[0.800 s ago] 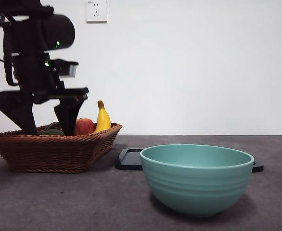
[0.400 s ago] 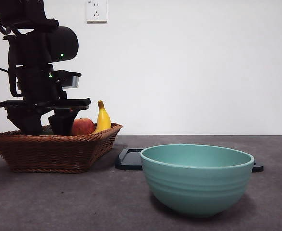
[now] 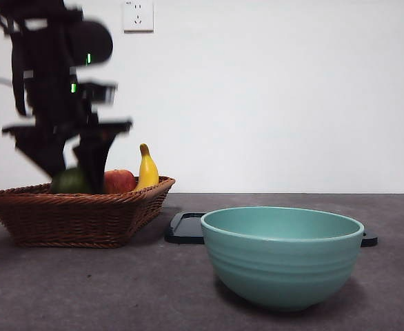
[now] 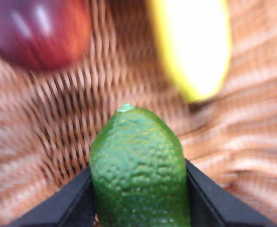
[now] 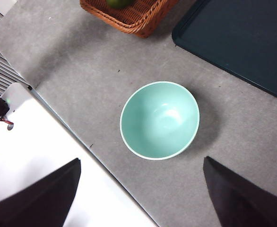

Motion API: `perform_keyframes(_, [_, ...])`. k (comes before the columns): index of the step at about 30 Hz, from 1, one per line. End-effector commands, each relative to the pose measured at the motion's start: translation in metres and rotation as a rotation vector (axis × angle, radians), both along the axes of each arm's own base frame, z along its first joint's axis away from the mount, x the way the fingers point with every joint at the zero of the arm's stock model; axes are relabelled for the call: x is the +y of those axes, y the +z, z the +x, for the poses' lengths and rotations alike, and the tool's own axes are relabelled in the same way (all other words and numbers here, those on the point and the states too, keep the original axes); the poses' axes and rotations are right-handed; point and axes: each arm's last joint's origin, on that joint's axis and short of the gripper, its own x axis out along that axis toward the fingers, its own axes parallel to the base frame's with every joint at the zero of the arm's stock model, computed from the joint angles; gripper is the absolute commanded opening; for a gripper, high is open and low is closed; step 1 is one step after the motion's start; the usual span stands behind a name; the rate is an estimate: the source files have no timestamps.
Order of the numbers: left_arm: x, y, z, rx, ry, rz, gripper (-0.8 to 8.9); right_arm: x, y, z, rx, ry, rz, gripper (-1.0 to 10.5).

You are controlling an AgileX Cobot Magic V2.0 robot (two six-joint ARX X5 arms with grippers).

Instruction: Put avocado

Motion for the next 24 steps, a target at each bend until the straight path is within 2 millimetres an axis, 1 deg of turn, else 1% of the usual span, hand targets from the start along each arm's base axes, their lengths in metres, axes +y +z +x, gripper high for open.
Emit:
perform_keyframes(1, [-0.008, 0.04, -0.014, -0.103, -0.059, -0.095, 1.18, 0.001, 0.005, 0.001, -0.028, 0.009, 0.004, 4.2])
perform_keyframes(4, [-0.016, 0.062, -0.036, -0.121, -0.139, -0.165, 1.18, 0.001, 0.005, 0.001, -0.029, 0.006, 0.002, 4.2])
perform_keyframes(7, [-0.027, 0.077, -0.059, -0.103, -0.242, -0.231, 1.18, 0.001, 0.005, 0.002, -0.03, 0.003, -0.001, 4.2])
perform_keyframes(9, [-0.035, 0.082, -0.072, -0.091, -0.304, -0.254, 1.18, 0.001, 0.005, 0.002, -0.034, -0.006, -0.011, 4.2])
perform_keyframes(11, [-0.049, 0.084, -0.086, -0.077, -0.377, -0.26, 1.18, 0.0, 0.005, 0.002, -0.036, -0.013, -0.018, 4.2])
perform_keyframes(15, [-0.076, 0.079, -0.104, -0.058, -0.498, -0.252, 1.18, 0.0, 0.005, 0.002, -0.036, -0.013, -0.017, 4.2])
perform_keyframes(17, [-0.092, 0.072, -0.112, -0.039, -0.554, -0.244, 1.18, 0.0, 0.005, 0.002, -0.035, -0.014, -0.018, 4.2])
perform_keyframes(21, [-0.117, 0.056, -0.118, -0.008, -0.623, -0.224, 1.18, 0.0, 0.005, 0.002, -0.039, -0.027, -0.029, 4.2])
perform_keyframes(24, [-0.137, 0.037, -0.119, 0.019, -0.66, -0.21, 1.18, 0.0, 0.005, 0.002, -0.041, -0.032, -0.034, 4.2])
